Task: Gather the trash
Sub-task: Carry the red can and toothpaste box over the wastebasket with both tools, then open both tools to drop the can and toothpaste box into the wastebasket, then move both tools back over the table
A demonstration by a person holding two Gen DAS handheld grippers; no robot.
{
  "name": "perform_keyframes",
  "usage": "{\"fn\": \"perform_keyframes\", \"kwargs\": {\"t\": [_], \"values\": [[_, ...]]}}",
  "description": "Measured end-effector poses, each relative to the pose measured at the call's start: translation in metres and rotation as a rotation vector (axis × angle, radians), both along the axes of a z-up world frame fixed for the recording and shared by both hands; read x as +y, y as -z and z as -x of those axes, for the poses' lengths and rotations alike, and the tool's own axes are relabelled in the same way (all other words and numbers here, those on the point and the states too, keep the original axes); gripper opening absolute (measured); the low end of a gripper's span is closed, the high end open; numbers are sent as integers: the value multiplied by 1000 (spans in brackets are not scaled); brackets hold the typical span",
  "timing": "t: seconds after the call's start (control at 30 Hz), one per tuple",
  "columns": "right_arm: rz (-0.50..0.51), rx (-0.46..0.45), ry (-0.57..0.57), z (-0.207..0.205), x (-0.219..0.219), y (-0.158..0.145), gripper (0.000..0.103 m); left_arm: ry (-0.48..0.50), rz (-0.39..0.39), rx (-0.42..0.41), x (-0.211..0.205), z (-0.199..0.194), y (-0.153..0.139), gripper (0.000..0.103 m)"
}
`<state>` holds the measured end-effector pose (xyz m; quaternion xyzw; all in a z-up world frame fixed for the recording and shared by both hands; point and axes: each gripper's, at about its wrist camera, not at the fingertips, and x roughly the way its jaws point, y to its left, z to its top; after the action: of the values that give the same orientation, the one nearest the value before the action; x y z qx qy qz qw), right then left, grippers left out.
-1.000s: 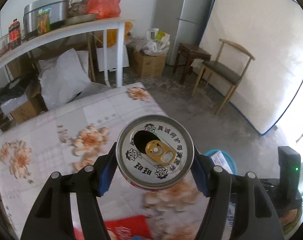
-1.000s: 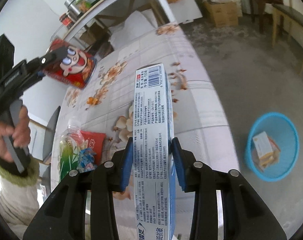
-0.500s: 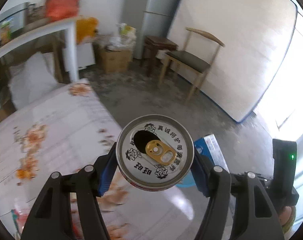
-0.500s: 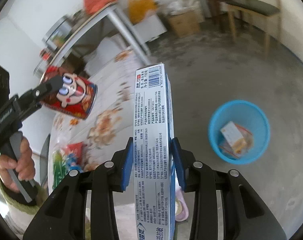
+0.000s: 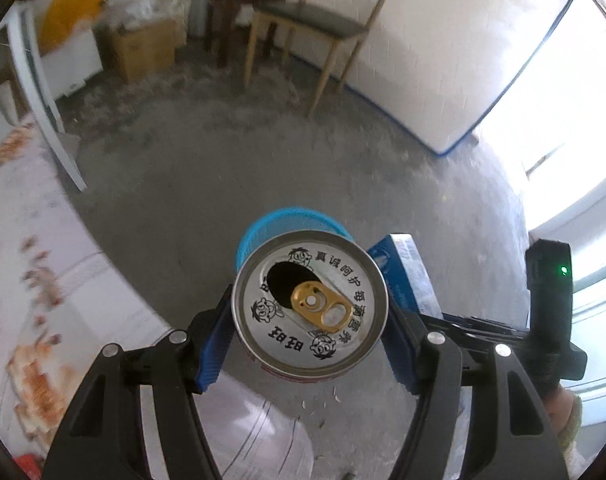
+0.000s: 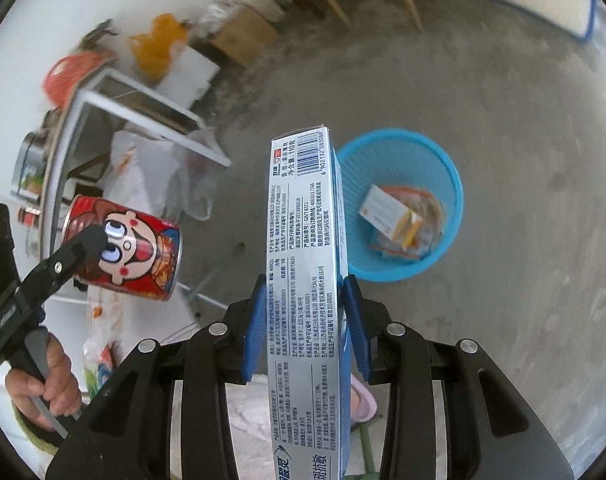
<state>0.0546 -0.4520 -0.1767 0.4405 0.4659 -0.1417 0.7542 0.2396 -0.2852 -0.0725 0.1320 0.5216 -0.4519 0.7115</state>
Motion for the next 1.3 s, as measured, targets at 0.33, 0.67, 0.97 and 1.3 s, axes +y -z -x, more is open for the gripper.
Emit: {"fn": "perform_keyframes", "kwargs": {"t": [0.33,0.67,0.97,1.3], "values": [[-60,59,53,-52,-62,59,46,-89,-52,69,-38,-39,37,69],[-56,59,22,-40,-37,64,45,-73,-26,32,-5,-27,23,70],[50,-39,-26,-1,1,3,59,-76,56,-45,77,8,-35,74],[145,-226,-289,-10,106,-87,72,-390,105,-191,282,46,-85,85]]}}
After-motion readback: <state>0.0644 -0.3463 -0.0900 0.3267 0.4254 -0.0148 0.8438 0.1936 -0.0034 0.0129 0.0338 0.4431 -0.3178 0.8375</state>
